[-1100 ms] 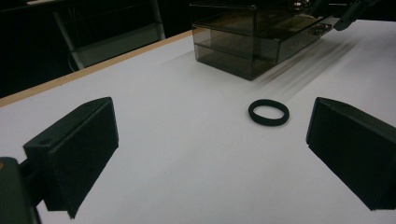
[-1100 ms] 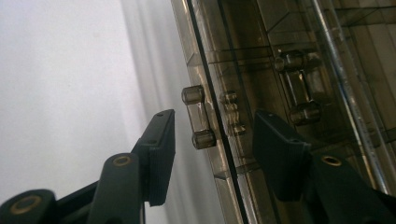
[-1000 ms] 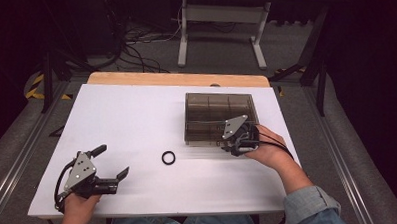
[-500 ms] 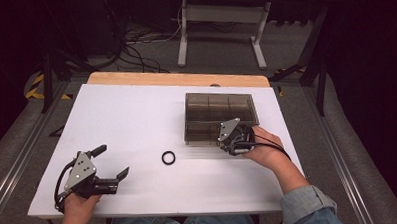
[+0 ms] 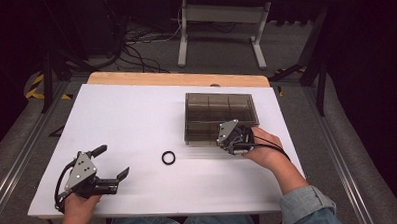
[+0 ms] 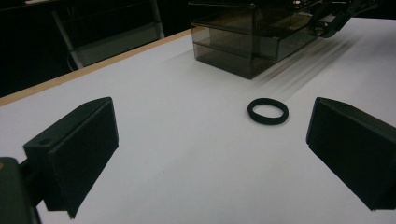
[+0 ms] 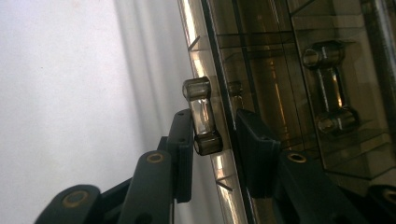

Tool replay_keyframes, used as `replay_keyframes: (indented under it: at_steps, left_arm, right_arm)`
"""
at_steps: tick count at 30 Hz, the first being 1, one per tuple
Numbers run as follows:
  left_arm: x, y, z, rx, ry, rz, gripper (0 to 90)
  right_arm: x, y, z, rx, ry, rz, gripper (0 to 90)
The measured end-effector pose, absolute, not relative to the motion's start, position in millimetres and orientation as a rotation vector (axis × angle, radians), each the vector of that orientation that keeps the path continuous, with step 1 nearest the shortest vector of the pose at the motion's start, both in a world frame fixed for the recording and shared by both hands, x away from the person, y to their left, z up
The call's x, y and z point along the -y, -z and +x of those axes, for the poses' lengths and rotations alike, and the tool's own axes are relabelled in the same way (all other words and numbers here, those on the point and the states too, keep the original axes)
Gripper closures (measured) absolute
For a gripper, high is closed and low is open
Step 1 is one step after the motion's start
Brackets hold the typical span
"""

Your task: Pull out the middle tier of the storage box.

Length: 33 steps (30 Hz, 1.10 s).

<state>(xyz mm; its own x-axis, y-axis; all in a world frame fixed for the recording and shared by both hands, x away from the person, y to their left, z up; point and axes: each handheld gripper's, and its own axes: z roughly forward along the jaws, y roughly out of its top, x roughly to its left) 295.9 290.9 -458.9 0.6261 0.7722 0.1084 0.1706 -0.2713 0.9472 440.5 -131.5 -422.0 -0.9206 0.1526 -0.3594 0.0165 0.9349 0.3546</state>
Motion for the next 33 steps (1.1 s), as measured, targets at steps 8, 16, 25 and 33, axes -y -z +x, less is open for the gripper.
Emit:
replay_keyframes:
  at_steps: [8, 16, 25, 33]
  left_arm:
    - [-290.8, 459.0, 295.9, -0.764, -0.702, 1.784, 3.0]
    - [-290.6, 458.9, 295.7, -0.764, -0.702, 1.784, 3.1]
    - [-290.6, 458.9, 295.7, -0.765, -0.702, 1.784, 3.1]
    - [-290.4, 458.8, 295.8, -0.763, -0.704, 1.785, 3.1]
  right_arm:
    - [131.4, 416.9, 433.6, -2.697, -0.486, 0.114, 68.6]
    - [131.4, 414.0, 421.8, -2.699, -0.485, 0.109, 68.8]
    - [134.1, 415.7, 411.7, -2.704, -0.479, 0.091, 68.6]
    - [132.5, 416.1, 402.5, -2.699, -0.484, 0.095, 69.2]
